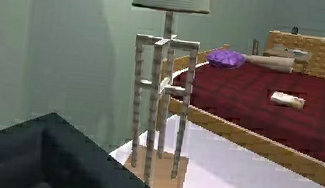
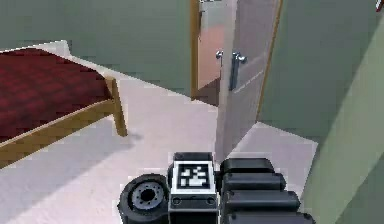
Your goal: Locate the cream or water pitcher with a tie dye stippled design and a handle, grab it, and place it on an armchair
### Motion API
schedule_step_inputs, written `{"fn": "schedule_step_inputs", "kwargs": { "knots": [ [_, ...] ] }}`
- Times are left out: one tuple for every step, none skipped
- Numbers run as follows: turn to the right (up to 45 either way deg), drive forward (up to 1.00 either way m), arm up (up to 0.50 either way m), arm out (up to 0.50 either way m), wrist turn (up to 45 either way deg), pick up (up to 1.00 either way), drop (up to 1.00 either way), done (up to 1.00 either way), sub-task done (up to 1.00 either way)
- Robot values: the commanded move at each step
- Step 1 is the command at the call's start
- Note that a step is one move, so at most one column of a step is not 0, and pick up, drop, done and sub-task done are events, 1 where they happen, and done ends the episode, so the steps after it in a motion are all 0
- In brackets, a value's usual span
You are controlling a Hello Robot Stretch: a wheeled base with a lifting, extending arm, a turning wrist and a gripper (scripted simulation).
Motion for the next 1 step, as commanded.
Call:
{"fn": "schedule_step_inputs", "kwargs": {
  "knots": [
    [45.0, 0.00, 0.00, 0.00, 0.0, 0.00, 0.00, 0.00, 0.00]
  ]
}}
